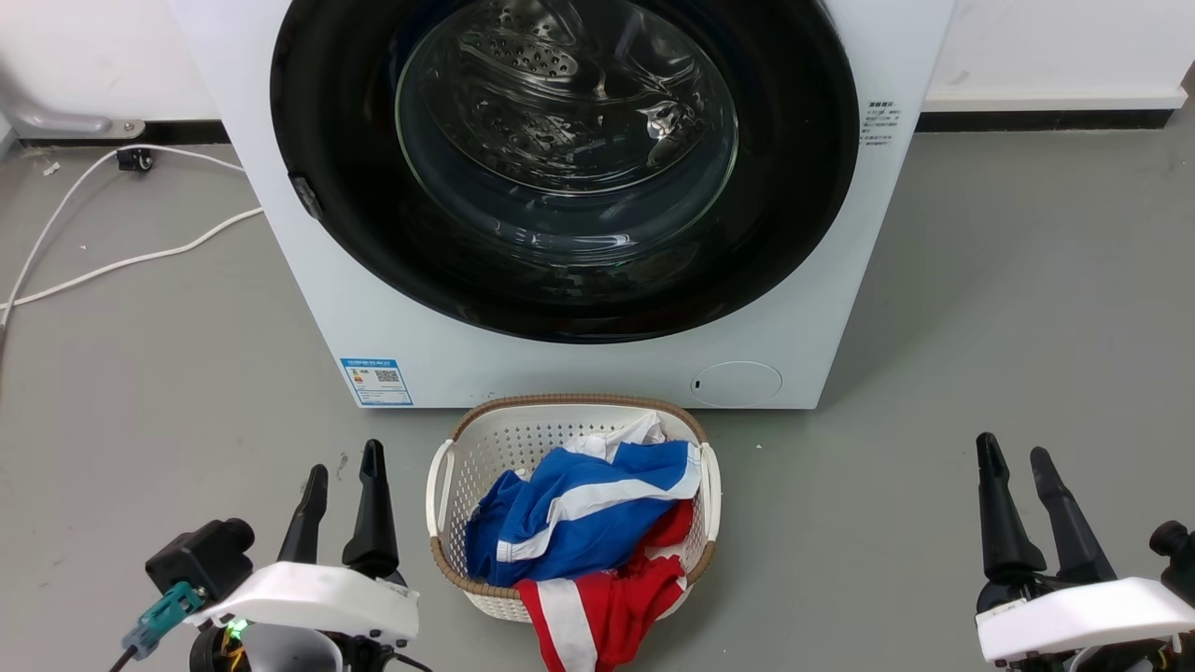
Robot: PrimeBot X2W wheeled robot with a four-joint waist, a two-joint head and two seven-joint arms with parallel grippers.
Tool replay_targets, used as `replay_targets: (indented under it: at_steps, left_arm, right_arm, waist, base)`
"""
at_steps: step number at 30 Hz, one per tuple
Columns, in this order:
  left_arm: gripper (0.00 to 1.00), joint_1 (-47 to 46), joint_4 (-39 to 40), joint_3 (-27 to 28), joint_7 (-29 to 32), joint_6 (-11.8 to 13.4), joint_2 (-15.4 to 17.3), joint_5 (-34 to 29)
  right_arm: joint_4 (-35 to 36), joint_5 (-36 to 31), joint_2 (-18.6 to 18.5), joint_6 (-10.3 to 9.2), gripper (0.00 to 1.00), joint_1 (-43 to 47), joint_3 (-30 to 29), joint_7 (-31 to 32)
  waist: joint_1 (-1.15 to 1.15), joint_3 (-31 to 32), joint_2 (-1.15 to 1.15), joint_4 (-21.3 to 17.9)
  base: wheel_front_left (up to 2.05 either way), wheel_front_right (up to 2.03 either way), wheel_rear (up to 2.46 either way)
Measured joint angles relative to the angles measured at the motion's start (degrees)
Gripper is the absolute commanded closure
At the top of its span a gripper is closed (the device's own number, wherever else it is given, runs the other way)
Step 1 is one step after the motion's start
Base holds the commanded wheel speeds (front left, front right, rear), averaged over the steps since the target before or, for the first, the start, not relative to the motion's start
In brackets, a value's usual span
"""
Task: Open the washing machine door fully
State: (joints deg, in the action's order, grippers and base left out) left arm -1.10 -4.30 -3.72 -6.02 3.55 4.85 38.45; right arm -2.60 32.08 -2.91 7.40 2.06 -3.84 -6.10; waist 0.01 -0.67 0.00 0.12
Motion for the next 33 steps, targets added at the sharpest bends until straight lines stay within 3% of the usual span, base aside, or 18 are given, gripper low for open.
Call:
replay_targets:
  at_steps: [33]
  left_arm:
    - [0.0,1.92,1.21,-2.05,-4.82,-0.89,-0.37,-18.86]
  right_arm:
    - [4.22,-15.75,0.0,0.01,0.0,2.79,0.14,-4.81]
  waist:
    - [0.0,-0.08,0.0,0.13]
  base:
    - [0.0,0.0,0.0]
